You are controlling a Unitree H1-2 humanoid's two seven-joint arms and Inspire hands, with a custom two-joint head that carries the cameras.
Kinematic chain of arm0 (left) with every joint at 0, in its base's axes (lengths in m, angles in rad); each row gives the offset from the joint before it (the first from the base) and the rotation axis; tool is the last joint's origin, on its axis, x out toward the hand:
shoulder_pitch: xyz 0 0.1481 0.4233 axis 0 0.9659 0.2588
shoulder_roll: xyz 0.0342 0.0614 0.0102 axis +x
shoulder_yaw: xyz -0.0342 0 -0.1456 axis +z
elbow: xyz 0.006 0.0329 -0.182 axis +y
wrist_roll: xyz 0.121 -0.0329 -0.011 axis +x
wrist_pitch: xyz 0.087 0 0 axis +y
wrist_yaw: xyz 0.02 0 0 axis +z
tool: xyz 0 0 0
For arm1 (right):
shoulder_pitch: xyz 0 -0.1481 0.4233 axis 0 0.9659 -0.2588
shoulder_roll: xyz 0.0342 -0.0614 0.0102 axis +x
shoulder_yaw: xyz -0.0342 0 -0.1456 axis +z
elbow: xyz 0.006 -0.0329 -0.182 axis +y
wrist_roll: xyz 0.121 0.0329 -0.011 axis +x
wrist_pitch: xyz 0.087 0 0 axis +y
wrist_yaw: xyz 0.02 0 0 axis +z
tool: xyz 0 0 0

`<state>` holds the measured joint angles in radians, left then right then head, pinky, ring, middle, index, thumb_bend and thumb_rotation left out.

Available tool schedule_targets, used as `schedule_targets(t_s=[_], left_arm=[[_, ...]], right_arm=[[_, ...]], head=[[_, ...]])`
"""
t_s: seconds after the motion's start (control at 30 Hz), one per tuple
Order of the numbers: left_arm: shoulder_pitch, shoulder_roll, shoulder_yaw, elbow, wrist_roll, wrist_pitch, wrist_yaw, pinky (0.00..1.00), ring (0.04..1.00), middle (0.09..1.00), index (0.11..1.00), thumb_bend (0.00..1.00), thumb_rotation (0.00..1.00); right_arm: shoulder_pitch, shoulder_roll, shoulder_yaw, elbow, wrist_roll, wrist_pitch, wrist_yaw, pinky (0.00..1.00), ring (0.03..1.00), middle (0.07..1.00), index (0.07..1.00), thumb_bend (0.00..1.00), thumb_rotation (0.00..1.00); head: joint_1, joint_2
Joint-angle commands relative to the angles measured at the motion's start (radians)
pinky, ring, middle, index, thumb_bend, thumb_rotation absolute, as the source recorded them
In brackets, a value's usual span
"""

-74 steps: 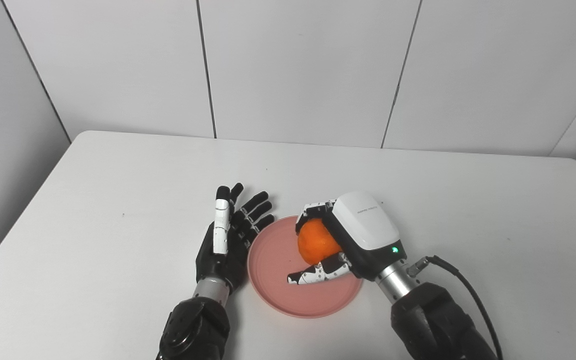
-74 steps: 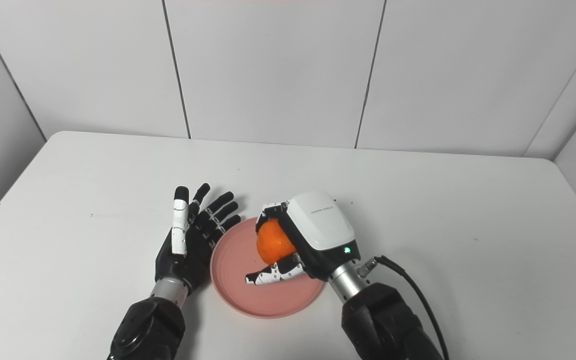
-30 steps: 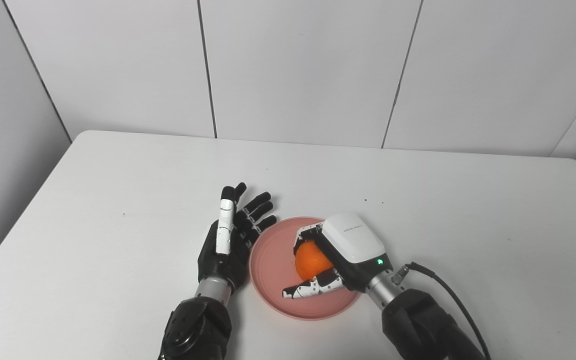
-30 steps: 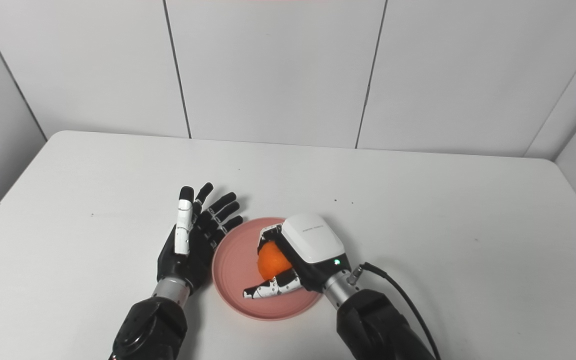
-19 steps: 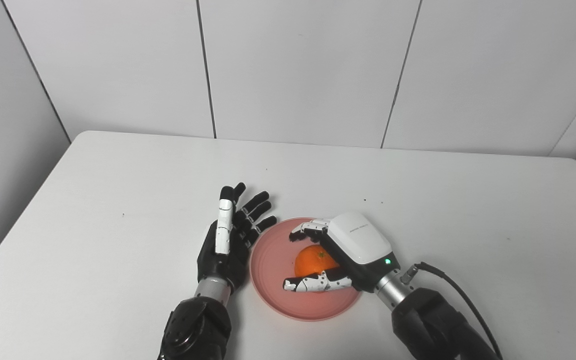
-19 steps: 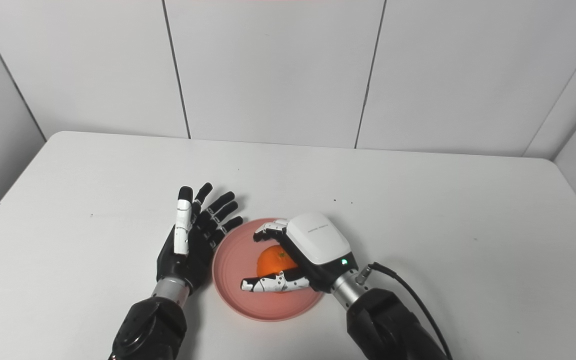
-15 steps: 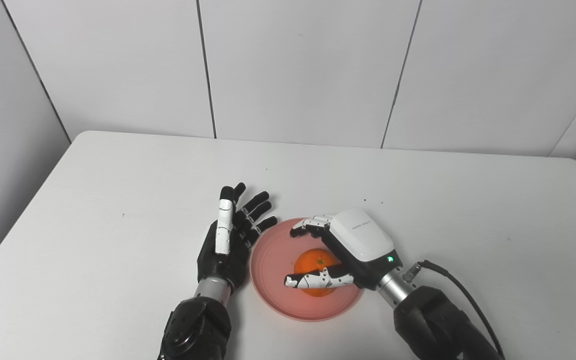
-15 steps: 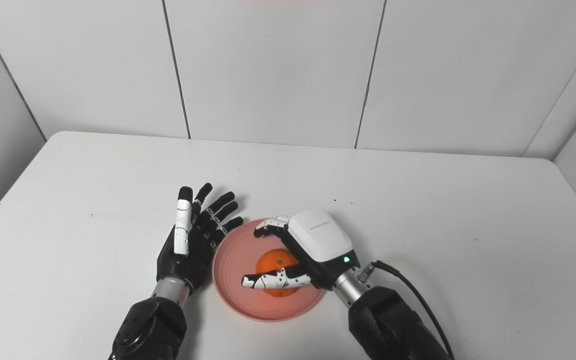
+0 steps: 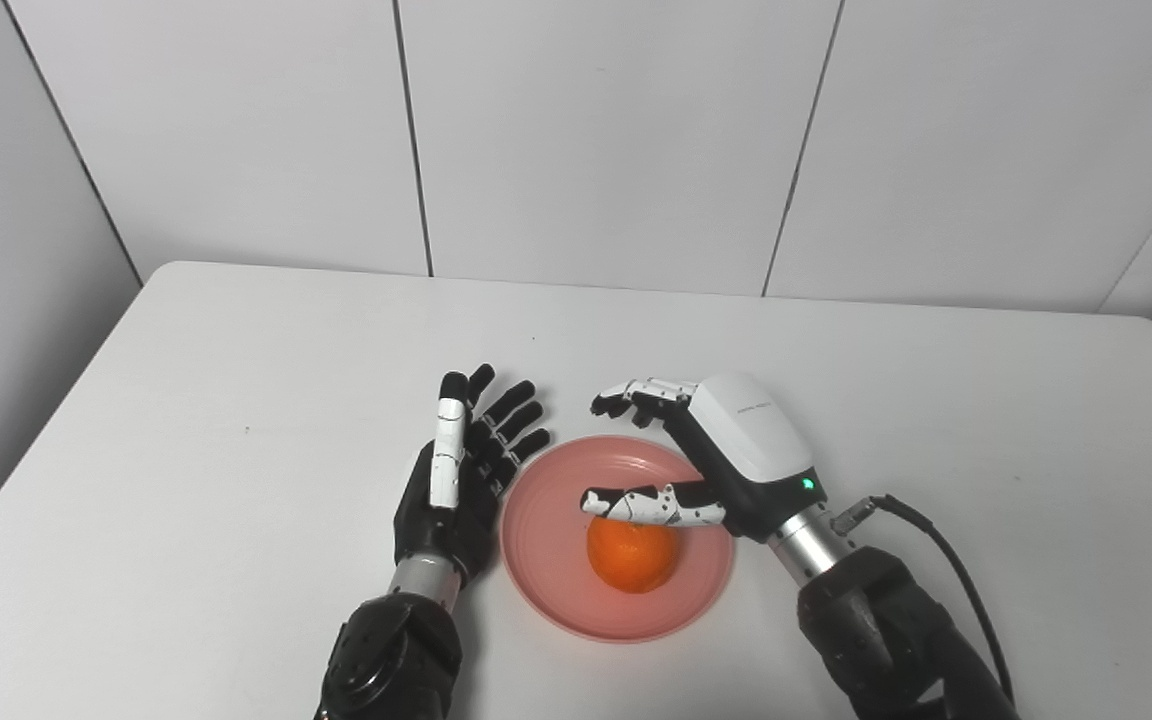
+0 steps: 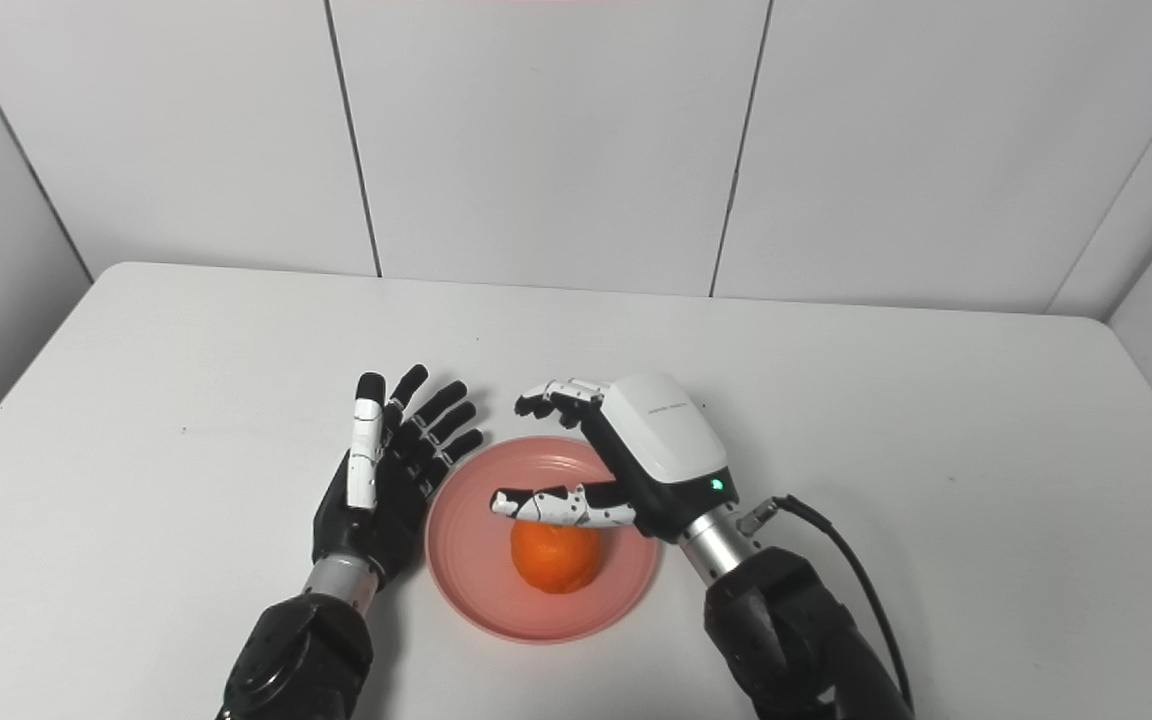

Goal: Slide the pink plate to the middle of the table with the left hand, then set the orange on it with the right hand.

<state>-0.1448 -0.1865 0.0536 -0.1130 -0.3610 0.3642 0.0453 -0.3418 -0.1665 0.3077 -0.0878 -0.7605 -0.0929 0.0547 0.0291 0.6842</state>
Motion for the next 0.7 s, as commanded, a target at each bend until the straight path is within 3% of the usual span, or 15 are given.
schedule_targets(t_s=[0.0,0.1,0.2,0.33,0.37,0.4,0.67], left_arm=[[0.002,-0.013,-0.001,0.021,0.013,0.000,0.010,0.81,0.861,0.819,0.926,0.82,0.81],[-0.001,-0.007,-0.003,0.024,0.024,-0.023,0.003,0.84,0.877,0.835,0.910,0.82,0.81],[-0.008,0.003,-0.008,0.029,0.039,-0.040,0.000,0.85,0.899,0.871,0.870,0.83,0.81],[-0.018,0.013,-0.007,0.032,0.058,-0.061,-0.006,0.85,0.918,0.899,0.864,0.83,0.80],[-0.023,0.017,-0.006,0.036,0.065,-0.078,-0.007,0.84,0.919,0.901,0.865,0.83,0.80],[-0.027,0.020,-0.004,0.040,0.072,-0.092,-0.008,0.84,0.916,0.903,0.866,0.83,0.78],[-0.056,0.060,-0.007,0.089,0.182,-0.226,-0.003,0.95,0.903,0.893,0.890,0.87,0.75]], right_arm=[[-0.021,0.027,-0.048,-0.022,0.045,0.009,-0.057,0.47,0.582,0.656,0.656,0.84,1.00],[-0.004,0.059,-0.115,-0.005,0.117,0.024,-0.086,0.49,0.590,0.650,0.674,0.83,1.00],[0.022,0.093,-0.165,0.005,0.215,0.039,-0.082,0.56,0.640,0.703,0.741,0.86,1.00],[0.048,0.130,-0.211,0.030,0.350,0.036,-0.079,0.66,0.699,0.766,0.806,0.81,1.00],[0.056,0.144,-0.228,0.041,0.404,0.038,-0.074,0.67,0.703,0.769,0.810,0.81,1.00],[0.063,0.155,-0.241,0.049,0.446,0.044,-0.069,0.74,0.750,0.793,0.834,0.82,1.00],[0.102,0.236,-0.341,0.100,0.708,0.136,-0.067,0.81,0.817,0.829,0.844,0.92,1.00]], head=[[0.001,0.000],[0.001,0.000],[0.001,0.000],[0.002,0.003],[0.001,0.003],[-0.001,0.002],[-0.001,0.004]])
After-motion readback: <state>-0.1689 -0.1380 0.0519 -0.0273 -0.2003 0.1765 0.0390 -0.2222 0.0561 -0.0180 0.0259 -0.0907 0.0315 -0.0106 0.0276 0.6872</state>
